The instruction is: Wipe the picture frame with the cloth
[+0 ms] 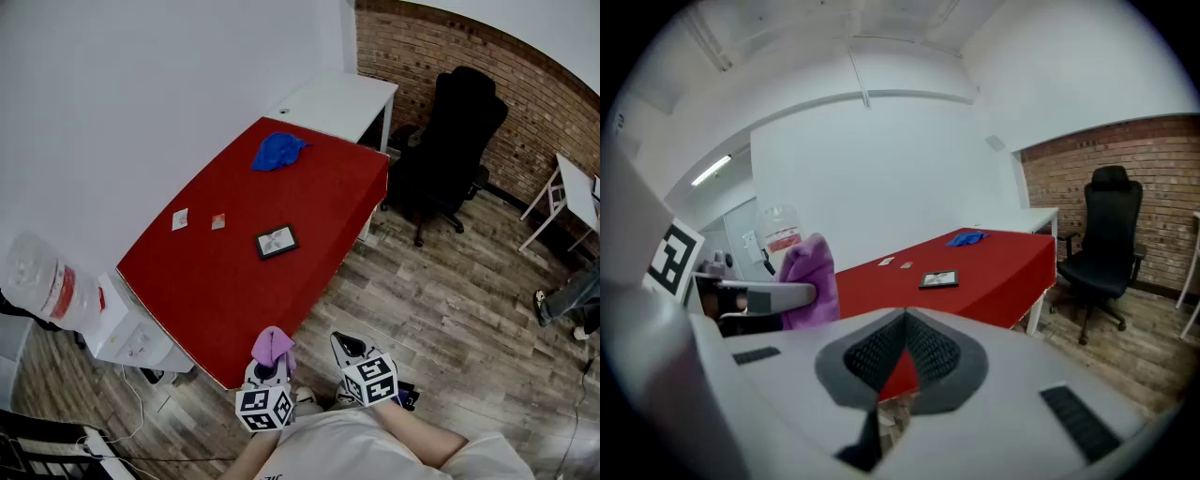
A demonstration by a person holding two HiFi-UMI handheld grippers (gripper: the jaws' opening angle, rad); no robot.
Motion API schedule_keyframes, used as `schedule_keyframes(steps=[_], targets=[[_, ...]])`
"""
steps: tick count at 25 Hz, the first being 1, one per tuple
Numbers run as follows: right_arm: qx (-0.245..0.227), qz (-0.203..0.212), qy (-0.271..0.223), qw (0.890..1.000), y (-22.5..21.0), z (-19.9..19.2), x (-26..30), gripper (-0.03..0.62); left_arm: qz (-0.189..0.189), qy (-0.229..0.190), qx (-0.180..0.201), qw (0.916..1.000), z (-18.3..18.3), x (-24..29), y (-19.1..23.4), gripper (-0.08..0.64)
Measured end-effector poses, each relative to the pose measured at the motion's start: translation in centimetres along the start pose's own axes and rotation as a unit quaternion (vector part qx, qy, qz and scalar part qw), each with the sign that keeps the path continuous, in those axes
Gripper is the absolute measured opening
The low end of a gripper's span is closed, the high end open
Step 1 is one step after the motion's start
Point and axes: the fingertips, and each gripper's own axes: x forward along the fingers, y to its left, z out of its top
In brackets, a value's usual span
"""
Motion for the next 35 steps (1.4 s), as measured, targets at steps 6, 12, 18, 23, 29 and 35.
schedule_keyframes(steps=[6, 12, 18, 23, 29, 35], targets=[[0.006, -0.001, 0.002, 1.000, -1.4, -0.2, 0.7, 0.005, 0.001, 0.001, 0.001, 1.0000, 0.1, 1.2, -0.3, 0.063], [0.006, -0.002, 0.012, 1.000, -2.4, 0.7, 3.8, 0.005, 0.001, 0.008, -0.007, 0.9999, 0.6, 4.3, 1.6, 0.063], [0.003, -0.018, 0.009, 1.000, -4.3, 3.6, 8.1, 0.005, -0.020, 0.005, -0.005, 0.9998, 3.5, 9.2, 4.1, 0.063], [0.003, -0.032, 0.001, 0.999, -5.1, 6.9, 12.4, 0.005, -0.035, 0.001, 0.003, 0.9994, 6.6, 13.0, 7.2, 0.063], [0.003, -0.043, -0.003, 0.999, -4.6, 9.4, 16.6, 0.005, -0.050, 0.003, 0.012, 0.9987, 9.1, 15.5, 10.5, 0.063], [0.002, -0.047, 0.010, 0.999, -4.9, 10.2, 18.7, 0.005, -0.054, 0.013, 0.005, 0.9985, 9.5, 17.3, 11.8, 0.063]])
